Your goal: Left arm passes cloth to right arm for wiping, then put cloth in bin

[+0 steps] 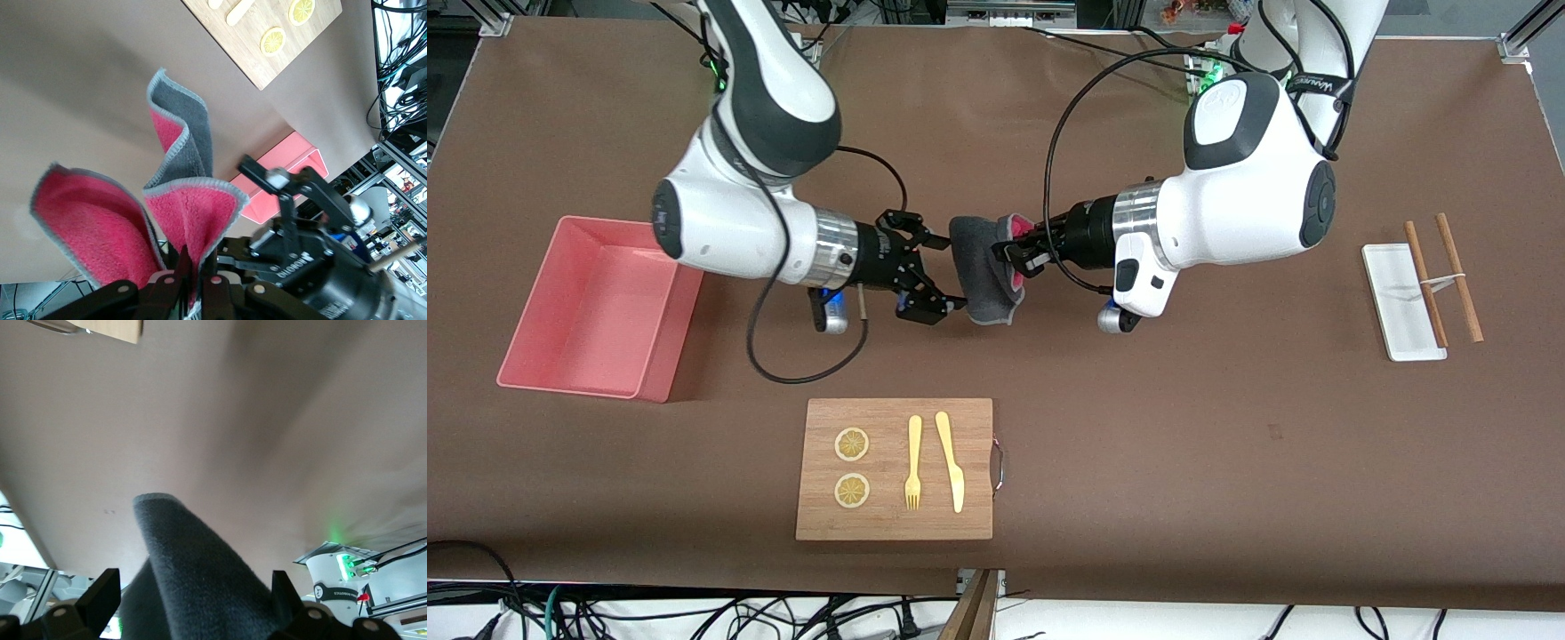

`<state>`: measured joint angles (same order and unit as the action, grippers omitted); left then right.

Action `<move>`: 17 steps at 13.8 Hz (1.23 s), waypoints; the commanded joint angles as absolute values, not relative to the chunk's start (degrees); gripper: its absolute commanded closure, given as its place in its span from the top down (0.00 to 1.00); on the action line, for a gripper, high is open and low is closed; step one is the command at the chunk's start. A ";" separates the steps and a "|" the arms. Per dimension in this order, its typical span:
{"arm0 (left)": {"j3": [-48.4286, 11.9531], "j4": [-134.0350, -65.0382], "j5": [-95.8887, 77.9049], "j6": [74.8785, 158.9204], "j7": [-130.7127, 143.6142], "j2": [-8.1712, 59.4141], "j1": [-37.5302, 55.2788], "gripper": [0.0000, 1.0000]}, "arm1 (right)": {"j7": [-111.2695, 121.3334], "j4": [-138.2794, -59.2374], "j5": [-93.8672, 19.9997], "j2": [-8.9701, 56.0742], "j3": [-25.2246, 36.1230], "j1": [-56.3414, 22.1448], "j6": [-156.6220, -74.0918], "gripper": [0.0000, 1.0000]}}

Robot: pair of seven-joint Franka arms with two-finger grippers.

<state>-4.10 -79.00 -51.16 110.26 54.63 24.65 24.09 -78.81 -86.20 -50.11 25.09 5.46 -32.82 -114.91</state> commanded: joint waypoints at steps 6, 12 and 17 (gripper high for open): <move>-3.96 -77.96 -52.82 109.86 54.23 24.96 23.91 0.13 | -78.23 -86.22 -52.12 27.42 5.54 -35.77 -120.15 0.36; -3.96 -77.96 -52.74 109.86 54.23 24.96 23.91 0.17 | -76.64 -86.04 -53.44 27.33 5.62 -35.24 -119.71 0.00; -3.96 -77.96 -52.30 109.78 54.14 24.96 23.91 1.00 | -75.59 -86.04 -53.44 27.33 5.80 -34.28 -119.27 0.00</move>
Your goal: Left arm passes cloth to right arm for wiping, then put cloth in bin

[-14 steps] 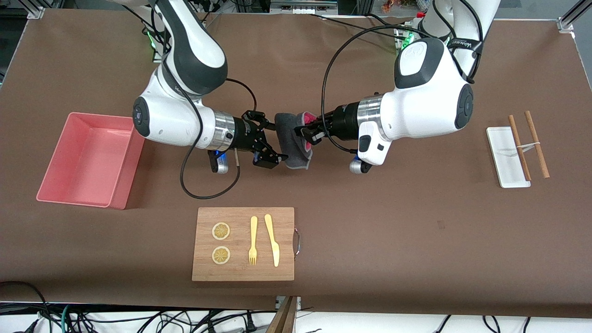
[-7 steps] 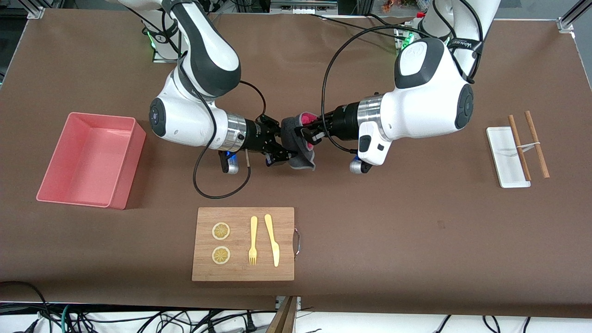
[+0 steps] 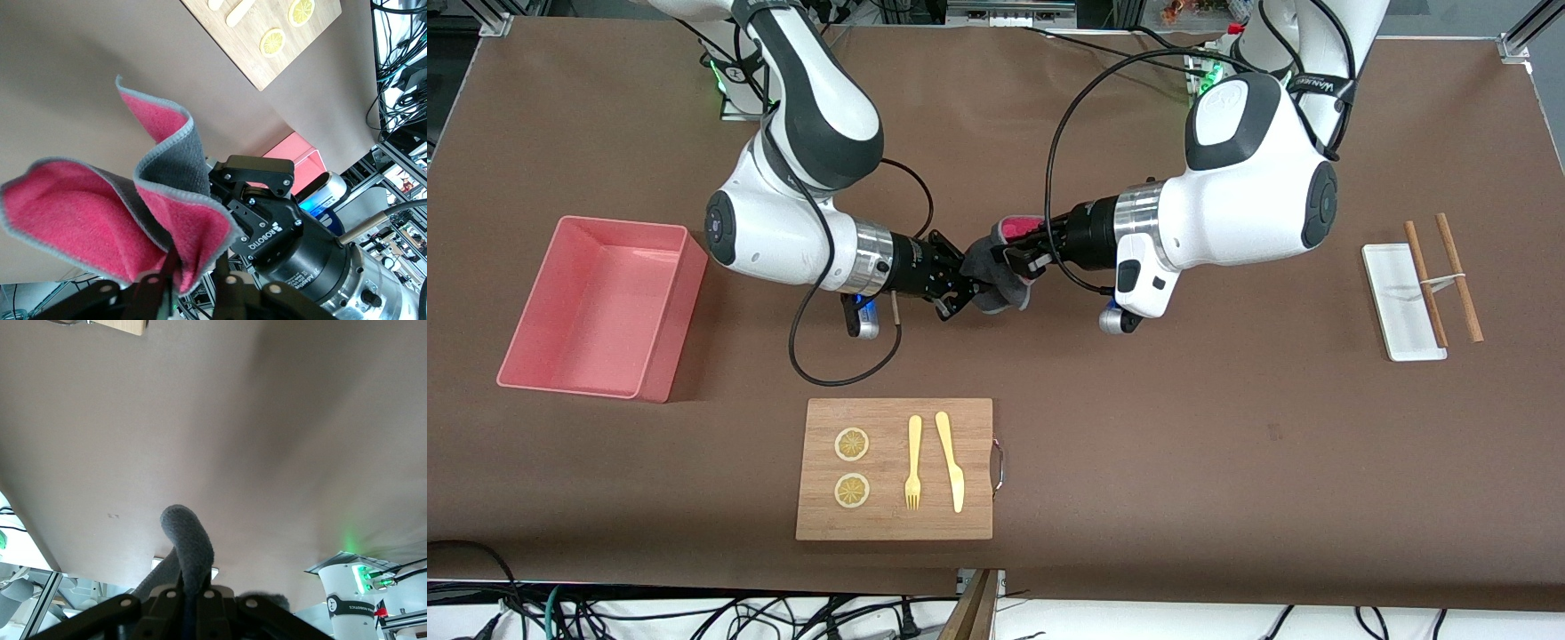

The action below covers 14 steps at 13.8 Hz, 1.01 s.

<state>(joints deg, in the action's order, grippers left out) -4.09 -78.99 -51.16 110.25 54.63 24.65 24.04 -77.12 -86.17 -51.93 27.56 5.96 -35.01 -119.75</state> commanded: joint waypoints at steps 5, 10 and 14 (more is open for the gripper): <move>-3.87 -77.96 -52.38 109.34 50.10 24.70 22.50 1.00 | -70.77 -86.04 -52.65 27.33 5.89 -33.40 -116.74 0.00; -4.04 -78.57 -52.73 101.09 49.04 24.87 18.11 1.00 | -58.47 -86.75 -42.67 28.91 6.15 -30.59 -104.35 0.00; -3.96 -79.10 -52.56 92.93 48.87 26.44 13.46 1.00 | -53.88 -88.07 -31.66 31.81 6.06 -31.64 -102.30 0.00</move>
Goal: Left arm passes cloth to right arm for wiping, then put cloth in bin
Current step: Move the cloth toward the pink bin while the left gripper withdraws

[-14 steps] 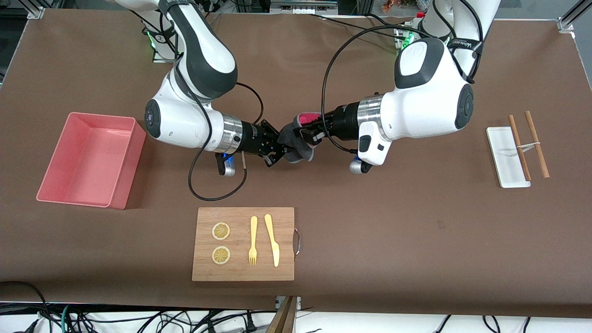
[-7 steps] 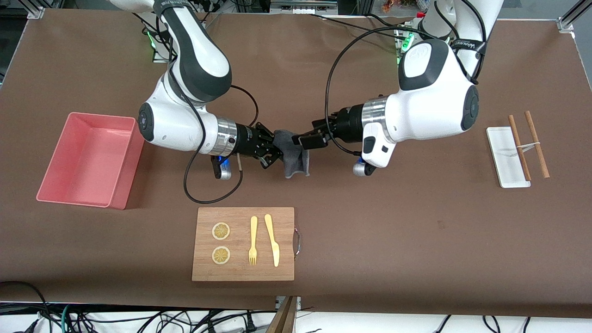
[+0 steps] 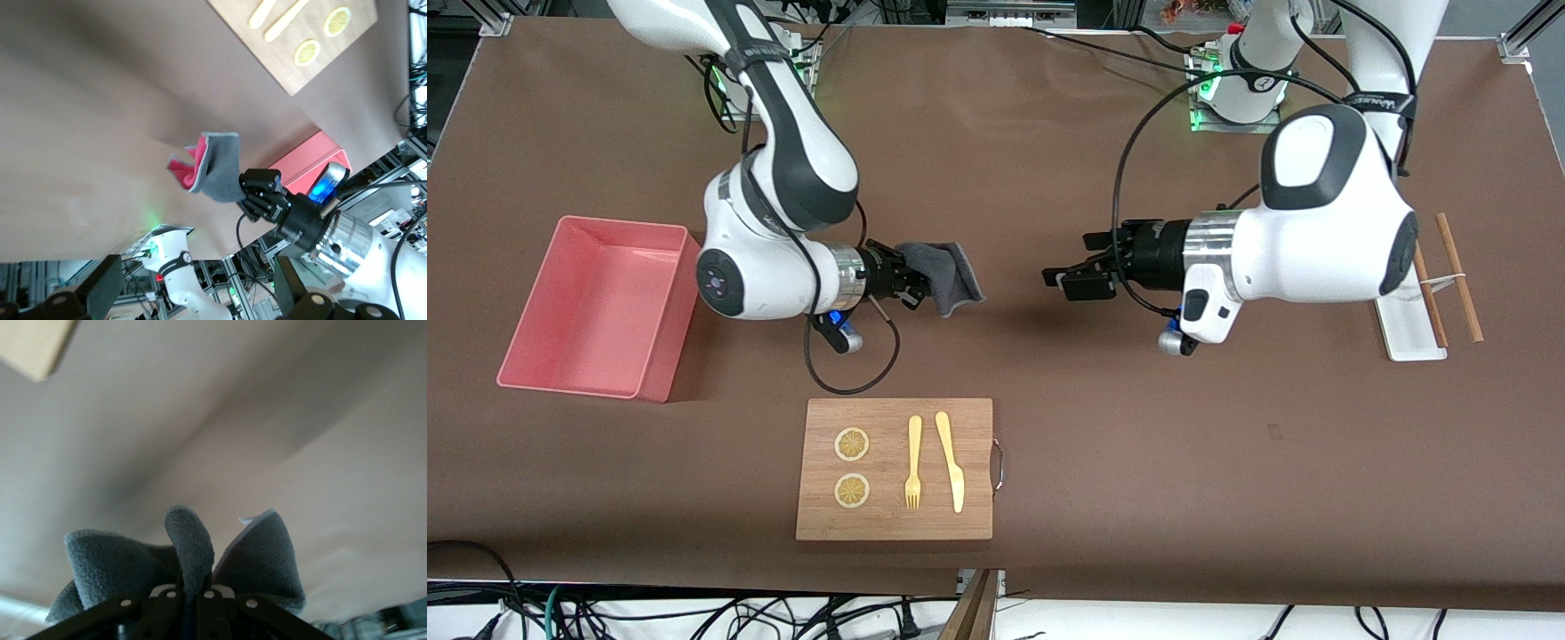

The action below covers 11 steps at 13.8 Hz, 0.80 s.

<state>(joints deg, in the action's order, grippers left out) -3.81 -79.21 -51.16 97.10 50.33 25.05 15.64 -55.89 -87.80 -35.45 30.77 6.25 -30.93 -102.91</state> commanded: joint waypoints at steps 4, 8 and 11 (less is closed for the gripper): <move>-3.78 -79.10 -51.94 90.18 43.95 26.72 9.59 1.00 | -52.91 -88.07 -28.21 36.73 5.98 -34.62 -104.67 0.00; -3.78 -78.84 -46.52 89.57 43.34 26.37 8.62 1.00 | -49.94 -88.33 -26.29 40.69 6.06 -35.69 -108.01 0.00; -3.69 -78.31 -41.84 86.40 36.93 26.10 6.77 1.00 | -42.92 -91.48 -25.75 41.13 7.38 -34.19 -109.94 0.00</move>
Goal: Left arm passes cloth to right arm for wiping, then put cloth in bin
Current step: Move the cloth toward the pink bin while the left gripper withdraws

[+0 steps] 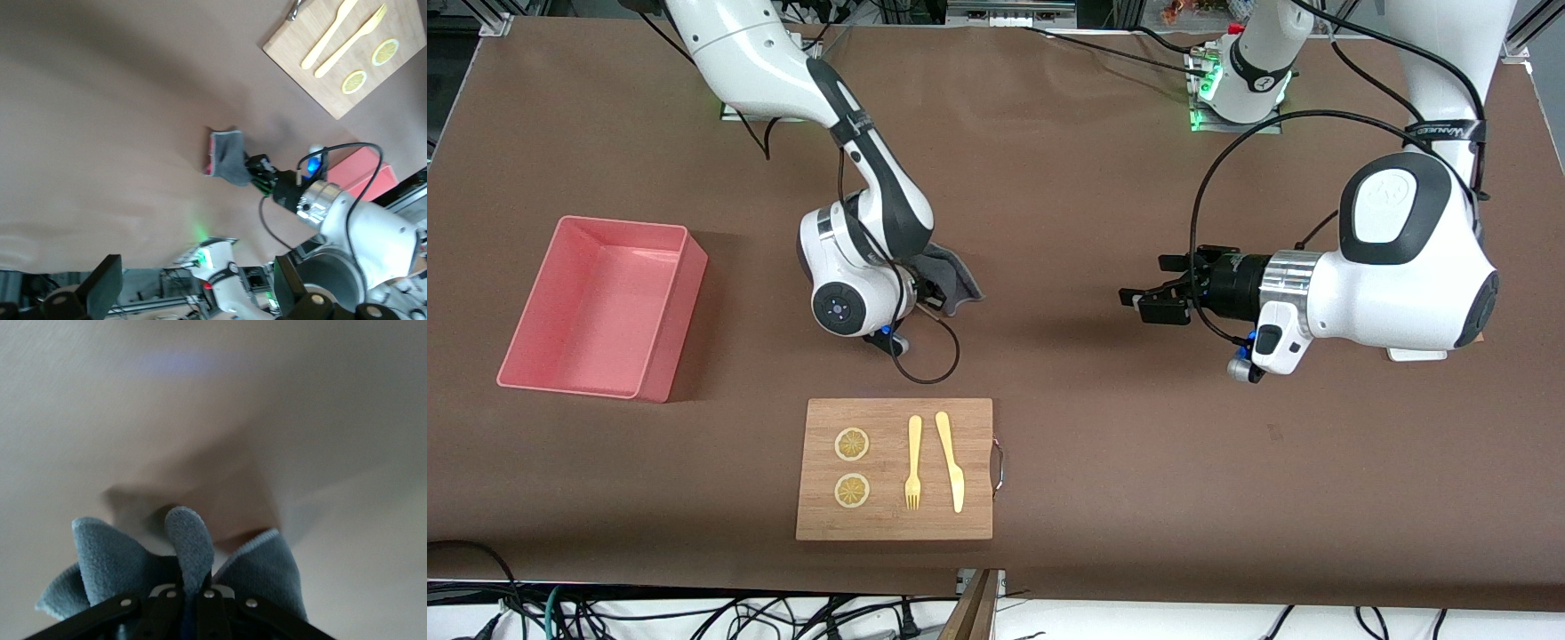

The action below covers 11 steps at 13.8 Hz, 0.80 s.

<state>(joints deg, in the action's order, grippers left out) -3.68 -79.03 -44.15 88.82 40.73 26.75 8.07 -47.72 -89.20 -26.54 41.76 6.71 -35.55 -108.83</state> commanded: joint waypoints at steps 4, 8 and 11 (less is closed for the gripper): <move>-3.78 -78.05 -28.27 82.10 31.58 22.17 4.75 1.00 | -29.65 -93.43 -23.29 40.70 12.73 -31.99 -108.03 0.00; -3.43 -79.10 -14.42 77.01 18.14 14.96 2.83 1.00 | -13.93 -93.25 -22.59 40.26 21.69 -31.99 -101.70 0.00; -3.60 -82.07 -11.27 74.09 13.99 10.13 -0.35 1.00 | -6.43 -92.72 -22.15 39.82 25.83 -32.08 -99.67 0.00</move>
<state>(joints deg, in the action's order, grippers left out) -3.16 -77.75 -14.45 74.54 18.02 14.32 1.26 -10.21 -92.09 -23.44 41.45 24.30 -31.54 -101.24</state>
